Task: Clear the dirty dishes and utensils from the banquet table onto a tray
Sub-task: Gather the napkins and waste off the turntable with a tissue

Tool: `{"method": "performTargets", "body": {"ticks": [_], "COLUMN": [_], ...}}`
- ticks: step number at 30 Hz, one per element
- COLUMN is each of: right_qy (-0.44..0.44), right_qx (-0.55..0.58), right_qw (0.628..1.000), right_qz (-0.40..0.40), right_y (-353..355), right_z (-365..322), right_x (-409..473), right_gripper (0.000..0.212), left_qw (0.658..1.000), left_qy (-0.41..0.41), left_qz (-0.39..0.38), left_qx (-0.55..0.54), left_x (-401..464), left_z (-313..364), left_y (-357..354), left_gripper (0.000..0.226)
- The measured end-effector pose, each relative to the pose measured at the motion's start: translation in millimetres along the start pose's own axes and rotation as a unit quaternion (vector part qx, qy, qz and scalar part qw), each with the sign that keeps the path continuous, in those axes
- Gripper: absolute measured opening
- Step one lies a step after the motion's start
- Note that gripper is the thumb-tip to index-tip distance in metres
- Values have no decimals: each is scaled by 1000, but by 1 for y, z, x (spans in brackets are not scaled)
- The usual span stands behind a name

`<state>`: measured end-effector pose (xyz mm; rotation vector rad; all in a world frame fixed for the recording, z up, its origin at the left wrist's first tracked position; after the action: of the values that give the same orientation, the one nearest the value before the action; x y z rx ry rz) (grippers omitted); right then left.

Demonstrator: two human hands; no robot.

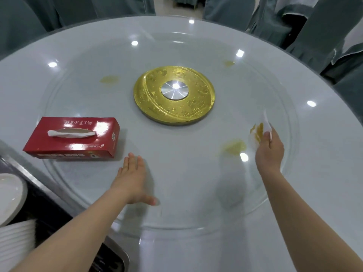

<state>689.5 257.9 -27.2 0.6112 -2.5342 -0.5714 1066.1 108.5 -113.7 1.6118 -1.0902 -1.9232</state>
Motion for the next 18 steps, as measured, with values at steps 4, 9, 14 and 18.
{"method": "performTargets", "body": {"ticks": [4, 9, 14, 18], "right_qy": [42, 109, 170, 172], "right_qx": [-113, -179, -236, -252], "right_qw": [975, 912, 884, 872], "right_qz": [-188, -352, -365, -382], "right_y": [-55, -113, -131, -134], "right_z": [18, 14, 1, -3], "right_x": [-1, -30, -63, -75], "right_gripper": [41, 42, 44, 45], "left_qw": [1000, 1000, 999, 999], "left_qy": [-10, -19, -24, -27], "left_qz": [-3, -13, -16, -13], "left_qx": [6, 20, 24, 32], "left_x": [4, 10, 14, 16], "left_z": [-11, -23, -30, -35], "left_y": [4, 5, 6, 9], "left_gripper": [150, 148, 148, 148]}}
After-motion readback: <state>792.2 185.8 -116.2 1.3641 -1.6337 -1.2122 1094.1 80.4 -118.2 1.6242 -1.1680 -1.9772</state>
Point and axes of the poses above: each hand's wrist, its own x-axis towards the middle knuckle, its own y-axis out of the back of the hand, z = x × y, the point moved 10 cm from there along x, towards the middle knuckle, and after that the axes turned 12 degrees about y, right-handed, at the moved point
